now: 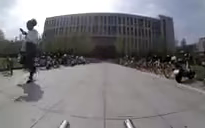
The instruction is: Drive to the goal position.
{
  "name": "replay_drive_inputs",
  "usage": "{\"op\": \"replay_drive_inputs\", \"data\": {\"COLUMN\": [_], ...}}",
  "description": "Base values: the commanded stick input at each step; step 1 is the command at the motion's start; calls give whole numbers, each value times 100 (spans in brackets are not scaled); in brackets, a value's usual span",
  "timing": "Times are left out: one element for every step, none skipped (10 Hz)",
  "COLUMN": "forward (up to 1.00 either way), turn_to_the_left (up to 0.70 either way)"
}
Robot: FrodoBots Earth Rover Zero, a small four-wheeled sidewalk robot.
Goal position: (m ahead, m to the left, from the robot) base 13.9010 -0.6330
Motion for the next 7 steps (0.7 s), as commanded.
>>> {"op": "replay_drive_inputs", "data": {"forward": [100,100,100,100,100,100,100], "turn_to_the_left": [0,0,0,0,0,0,-1]}}
